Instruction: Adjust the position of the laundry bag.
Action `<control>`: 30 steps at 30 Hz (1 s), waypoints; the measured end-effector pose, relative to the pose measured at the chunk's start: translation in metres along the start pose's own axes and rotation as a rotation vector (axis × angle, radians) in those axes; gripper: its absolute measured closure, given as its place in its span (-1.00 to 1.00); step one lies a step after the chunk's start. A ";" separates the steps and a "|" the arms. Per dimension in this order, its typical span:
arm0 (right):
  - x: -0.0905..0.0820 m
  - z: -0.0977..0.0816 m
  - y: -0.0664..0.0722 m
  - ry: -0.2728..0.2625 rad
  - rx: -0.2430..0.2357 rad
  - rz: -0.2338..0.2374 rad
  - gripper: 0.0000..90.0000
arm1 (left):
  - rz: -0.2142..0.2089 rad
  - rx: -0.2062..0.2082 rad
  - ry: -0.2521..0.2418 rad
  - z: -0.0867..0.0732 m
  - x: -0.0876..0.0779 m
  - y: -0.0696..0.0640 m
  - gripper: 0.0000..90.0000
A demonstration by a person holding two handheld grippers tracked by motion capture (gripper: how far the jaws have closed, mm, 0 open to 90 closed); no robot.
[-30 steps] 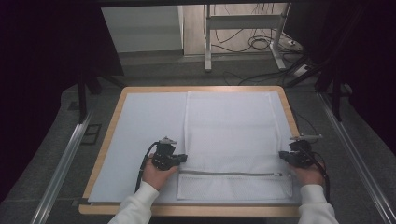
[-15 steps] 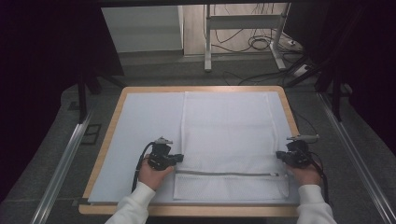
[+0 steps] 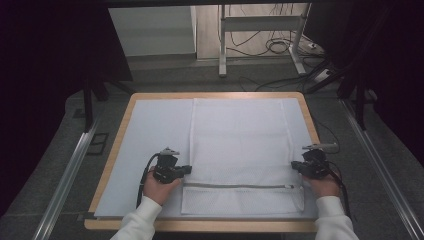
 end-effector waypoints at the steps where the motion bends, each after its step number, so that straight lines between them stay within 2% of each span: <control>1: 0.001 0.000 0.001 -0.001 -0.004 0.004 0.95 | 0.002 -0.004 -0.003 0.000 -0.001 0.001 0.99; 7: 0.001 0.002 0.006 -0.003 -0.005 0.027 0.95 | 0.008 -0.017 -0.007 -0.003 -0.004 0.005 0.99; 14: 0.002 0.004 0.016 -0.002 -0.030 0.029 0.95 | 0.014 -0.024 -0.010 -0.006 -0.009 0.010 0.99; 20: 0.006 0.004 0.021 -0.006 -0.026 0.040 0.95 | 0.016 -0.027 -0.010 -0.009 -0.014 0.014 0.99; 30: 0.012 0.005 0.032 -0.001 -0.050 0.048 0.95 | 0.026 -0.038 -0.014 -0.012 -0.022 0.022 0.99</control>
Point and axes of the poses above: each handheld gripper's, and its own axes: x roughly forward along the jaws, z roughly out of its top, y roughly to its left, the point moved 6 cm from there along x, roughly forward along the jaws
